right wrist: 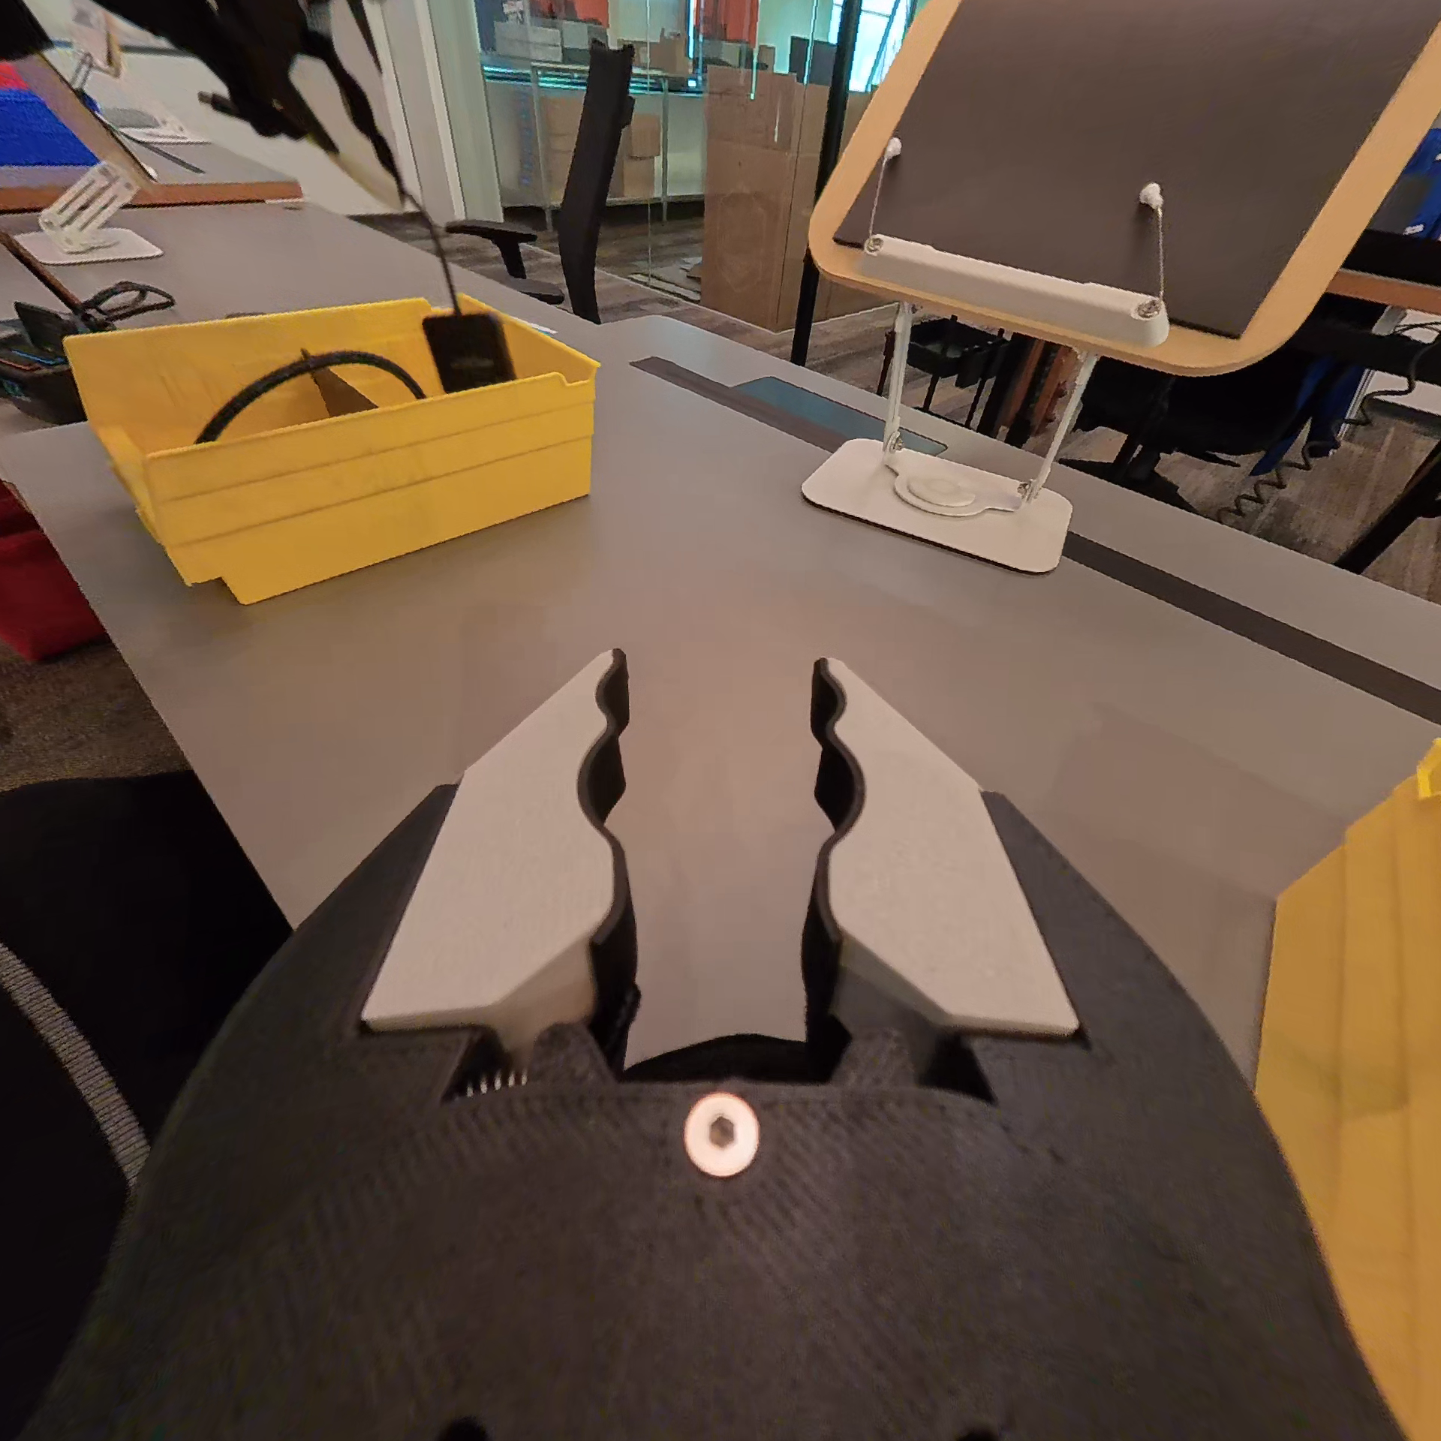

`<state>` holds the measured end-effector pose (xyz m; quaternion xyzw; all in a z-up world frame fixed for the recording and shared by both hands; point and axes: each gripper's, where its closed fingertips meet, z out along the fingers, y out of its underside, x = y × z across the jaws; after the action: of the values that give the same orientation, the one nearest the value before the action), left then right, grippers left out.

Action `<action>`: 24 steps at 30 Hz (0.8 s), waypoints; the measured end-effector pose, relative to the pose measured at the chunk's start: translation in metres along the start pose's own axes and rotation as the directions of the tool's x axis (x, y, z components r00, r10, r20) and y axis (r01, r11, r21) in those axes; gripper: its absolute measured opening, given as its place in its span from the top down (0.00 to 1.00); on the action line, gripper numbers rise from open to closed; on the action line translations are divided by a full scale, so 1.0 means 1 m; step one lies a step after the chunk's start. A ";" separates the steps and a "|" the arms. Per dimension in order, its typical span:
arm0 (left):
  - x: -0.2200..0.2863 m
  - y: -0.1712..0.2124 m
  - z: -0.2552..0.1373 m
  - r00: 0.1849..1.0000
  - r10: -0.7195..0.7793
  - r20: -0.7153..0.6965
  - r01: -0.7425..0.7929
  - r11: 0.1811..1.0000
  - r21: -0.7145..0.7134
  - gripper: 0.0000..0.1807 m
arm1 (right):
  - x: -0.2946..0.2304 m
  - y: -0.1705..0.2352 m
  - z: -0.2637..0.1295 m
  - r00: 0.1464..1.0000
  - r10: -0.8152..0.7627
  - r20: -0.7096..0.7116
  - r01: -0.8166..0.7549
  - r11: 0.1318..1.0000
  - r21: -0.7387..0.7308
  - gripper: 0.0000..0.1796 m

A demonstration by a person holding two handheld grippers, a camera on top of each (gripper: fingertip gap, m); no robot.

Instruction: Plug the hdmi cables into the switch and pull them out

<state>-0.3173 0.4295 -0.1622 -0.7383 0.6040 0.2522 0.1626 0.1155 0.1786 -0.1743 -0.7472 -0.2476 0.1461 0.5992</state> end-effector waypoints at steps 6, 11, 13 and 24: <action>-0.044 -0.050 -0.089 0.956 -0.123 0.267 0.057 0.969 0.242 1.00 | -0.020 -0.002 -0.001 0.999 -0.004 0.034 0.004 1.000 -0.002 0.75; 0.004 -0.144 -0.154 0.971 -0.048 0.235 -0.057 0.907 0.418 1.00 | -0.061 0.005 0.000 0.993 0.028 0.114 -0.028 1.000 -0.001 0.75; 0.042 -0.189 -0.167 0.984 0.046 0.170 -0.124 0.868 0.480 1.00 | -0.077 0.009 0.001 0.990 0.028 0.141 -0.028 1.000 -0.003 0.75; 0.237 -0.332 -0.117 0.845 0.409 -0.346 -0.142 0.794 0.591 1.00 | -0.084 0.019 -0.008 0.990 0.018 0.141 -0.021 1.000 0.023 0.75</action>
<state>0.0608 0.2457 -0.2227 -0.5999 0.7747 -0.0891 0.1789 0.0534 0.1233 -0.1972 -0.7299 -0.2802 0.2073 0.5880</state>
